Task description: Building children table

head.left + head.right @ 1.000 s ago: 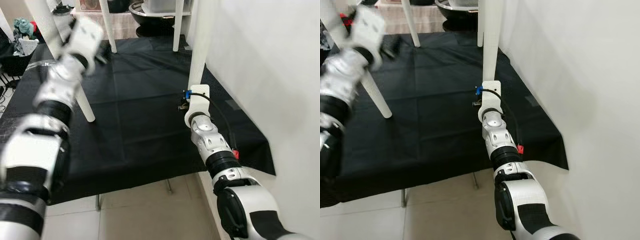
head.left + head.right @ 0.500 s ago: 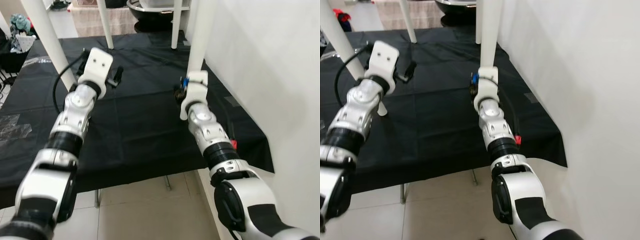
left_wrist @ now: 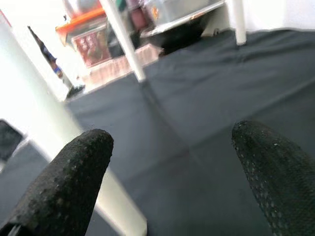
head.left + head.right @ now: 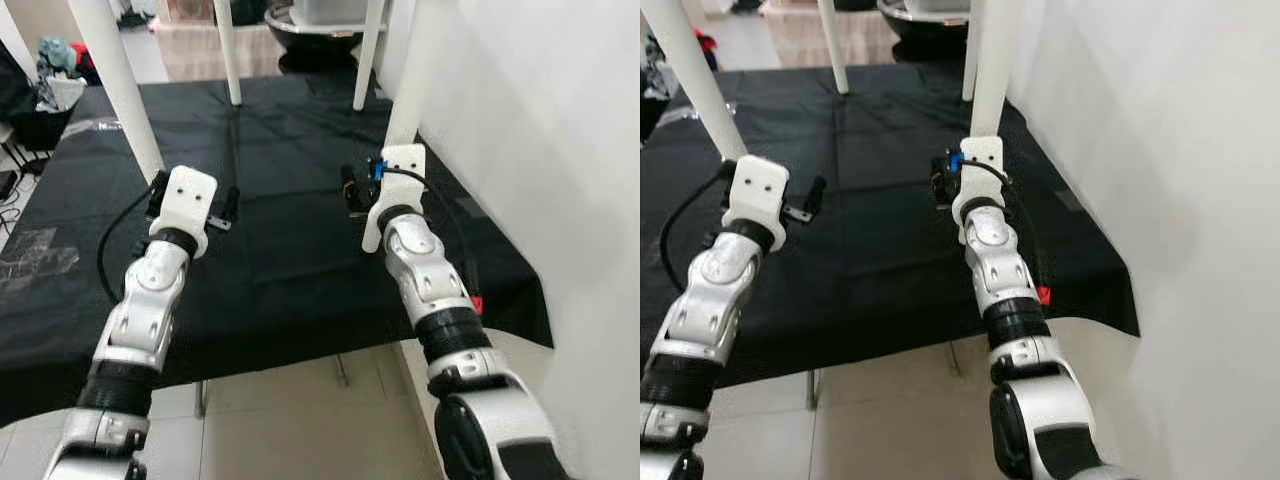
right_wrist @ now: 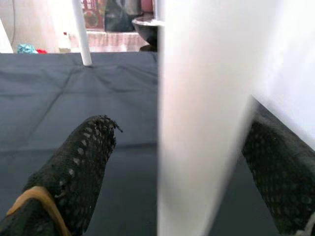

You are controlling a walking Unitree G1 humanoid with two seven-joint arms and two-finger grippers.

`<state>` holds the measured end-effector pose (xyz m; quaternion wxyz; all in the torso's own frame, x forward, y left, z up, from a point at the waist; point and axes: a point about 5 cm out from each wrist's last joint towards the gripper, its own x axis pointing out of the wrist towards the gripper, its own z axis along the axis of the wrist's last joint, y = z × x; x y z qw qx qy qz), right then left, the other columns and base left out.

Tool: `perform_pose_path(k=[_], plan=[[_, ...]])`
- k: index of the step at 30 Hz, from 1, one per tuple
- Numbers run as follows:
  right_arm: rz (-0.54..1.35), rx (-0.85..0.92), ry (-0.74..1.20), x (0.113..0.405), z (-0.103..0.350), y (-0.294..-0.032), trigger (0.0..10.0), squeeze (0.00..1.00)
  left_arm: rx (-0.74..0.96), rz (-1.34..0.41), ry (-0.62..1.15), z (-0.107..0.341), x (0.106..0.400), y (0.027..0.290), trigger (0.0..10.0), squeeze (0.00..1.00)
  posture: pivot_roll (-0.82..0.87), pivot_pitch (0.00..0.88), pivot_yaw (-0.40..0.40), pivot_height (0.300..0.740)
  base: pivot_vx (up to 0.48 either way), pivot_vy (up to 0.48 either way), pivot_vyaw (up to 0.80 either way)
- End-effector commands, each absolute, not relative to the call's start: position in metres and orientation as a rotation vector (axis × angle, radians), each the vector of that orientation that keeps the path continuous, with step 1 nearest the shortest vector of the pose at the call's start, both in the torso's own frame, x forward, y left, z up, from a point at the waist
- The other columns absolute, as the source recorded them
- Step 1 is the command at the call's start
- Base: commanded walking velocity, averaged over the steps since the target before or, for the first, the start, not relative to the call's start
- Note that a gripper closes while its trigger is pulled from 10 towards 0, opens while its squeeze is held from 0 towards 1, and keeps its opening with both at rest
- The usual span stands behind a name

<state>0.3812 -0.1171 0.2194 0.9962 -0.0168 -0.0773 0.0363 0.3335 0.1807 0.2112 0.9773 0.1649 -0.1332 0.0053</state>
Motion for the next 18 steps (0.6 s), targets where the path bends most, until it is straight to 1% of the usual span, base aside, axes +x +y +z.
perform_pose_path(k=[1,5,6,7,8,11,13,16,17,18], plan=[[0.098,-0.010,-0.161,0.373,0.219,-0.118,10.0,0.00,0.314,0.036,-0.242,0.205,0.325,0.182,10.0,0.00,0.08,0.092,-0.037,0.740,0.000,0.000,0.00],[0.109,0.010,-0.174,0.364,0.217,-0.121,10.0,0.00,0.317,0.025,-0.230,0.199,0.316,0.177,10.0,0.00,0.08,0.085,-0.034,0.740,0.000,0.000,0.00],[0.115,0.021,-0.186,0.357,0.215,-0.123,10.0,0.00,0.288,0.024,-0.218,0.195,0.311,0.175,10.0,0.00,0.08,0.080,-0.037,0.740,0.000,0.000,0.00],[0.152,0.033,-0.216,0.341,0.205,-0.124,10.0,0.00,0.265,0.013,-0.222,0.188,0.297,0.168,10.0,0.00,0.08,0.073,-0.033,0.740,0.000,0.000,0.00],[0.178,0.028,-0.219,0.333,0.199,-0.124,10.0,0.00,0.252,0.013,-0.220,0.186,0.293,0.167,10.0,0.00,0.08,0.072,-0.034,0.740,0.000,0.000,0.00],[0.195,0.024,-0.217,0.329,0.195,-0.124,10.0,0.00,0.244,0.016,-0.219,0.185,0.289,0.166,10.0,0.00,0.08,0.071,-0.031,0.740,0.000,0.000,0.00],[0.197,0.017,-0.211,0.325,0.189,-0.126,10.0,0.00,0.249,0.009,-0.217,0.182,0.284,0.165,10.0,0.00,0.08,0.063,-0.030,0.740,0.000,0.000,0.00],[0.208,-0.022,-0.161,0.305,0.167,-0.131,10.0,0.00,0.187,-0.005,-0.153,0.166,0.264,0.160,10.0,0.00,0.08,0.051,-0.027,0.740,0.000,0.000,0.00],[0.208,-0.022,-0.161,0.305,0.167,-0.131,10.0,0.00,0.187,-0.005,-0.153,0.166,0.264,0.160,10.0,0.00,0.08,0.051,-0.027,0.740,0.000,0.000,0.00],[0.217,-0.028,-0.128,0.298,0.158,-0.132,10.0,0.00,0.178,-0.016,-0.130,0.160,0.256,0.156,10.0,0.00,0.08,0.045,-0.025,0.740,0.000,0.000,0.00]])
